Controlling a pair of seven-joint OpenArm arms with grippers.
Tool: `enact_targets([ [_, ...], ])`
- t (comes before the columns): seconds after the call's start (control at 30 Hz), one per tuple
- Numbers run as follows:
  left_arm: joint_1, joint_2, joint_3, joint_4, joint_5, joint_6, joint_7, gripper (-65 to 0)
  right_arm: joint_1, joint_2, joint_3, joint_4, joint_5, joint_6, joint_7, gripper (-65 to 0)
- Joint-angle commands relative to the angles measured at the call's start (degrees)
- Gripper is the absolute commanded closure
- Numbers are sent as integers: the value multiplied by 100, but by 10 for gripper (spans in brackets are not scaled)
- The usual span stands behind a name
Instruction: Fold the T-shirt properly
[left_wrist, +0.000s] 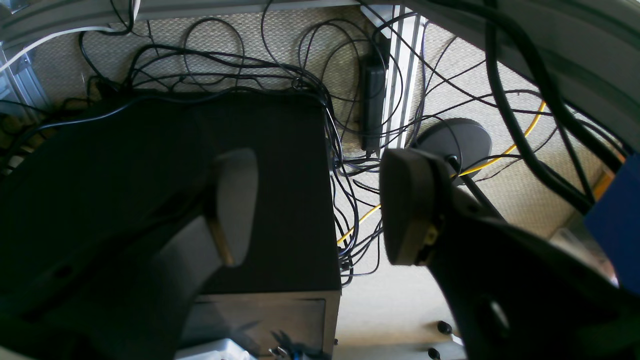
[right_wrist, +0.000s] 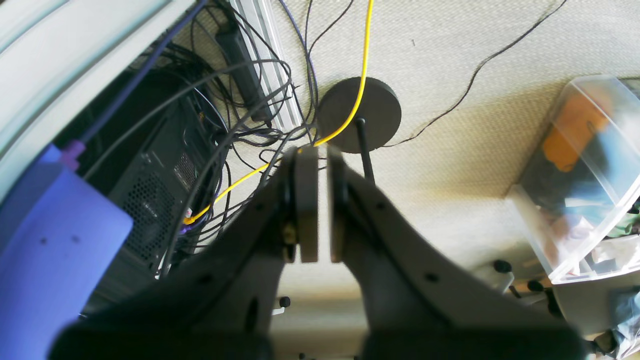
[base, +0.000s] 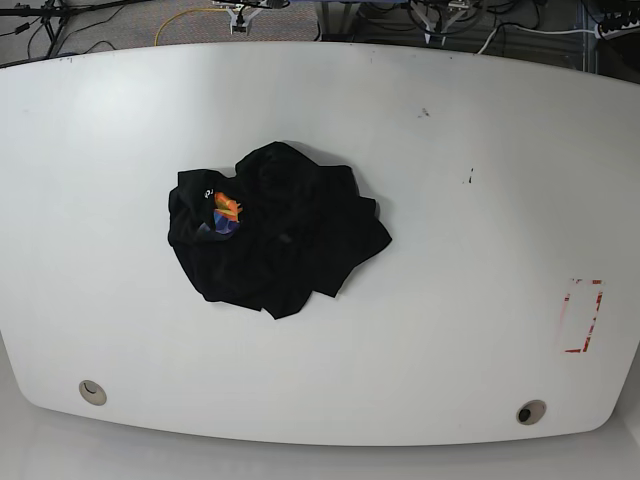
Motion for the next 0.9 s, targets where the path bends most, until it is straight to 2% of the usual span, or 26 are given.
enact_targets([
  [0.0,35,-3,15,2,44,-15,-14,-352,-36,-2,8,-20,-24,-20,-9,-29],
  [0.3,59,-6,4,-19,46,-42,-34,-327,-68,-9,9,-50,-27,-39,-6,-27],
  [0.5,33,2,19,-28,32,-17,-71,-347,-73,-15,2,-35,-22,-35,41,-24],
  [0.87,21,-11,-8,-74,51,-18,-119,-345,-88,-16,-23,-27,-6,-41,59,-24],
])
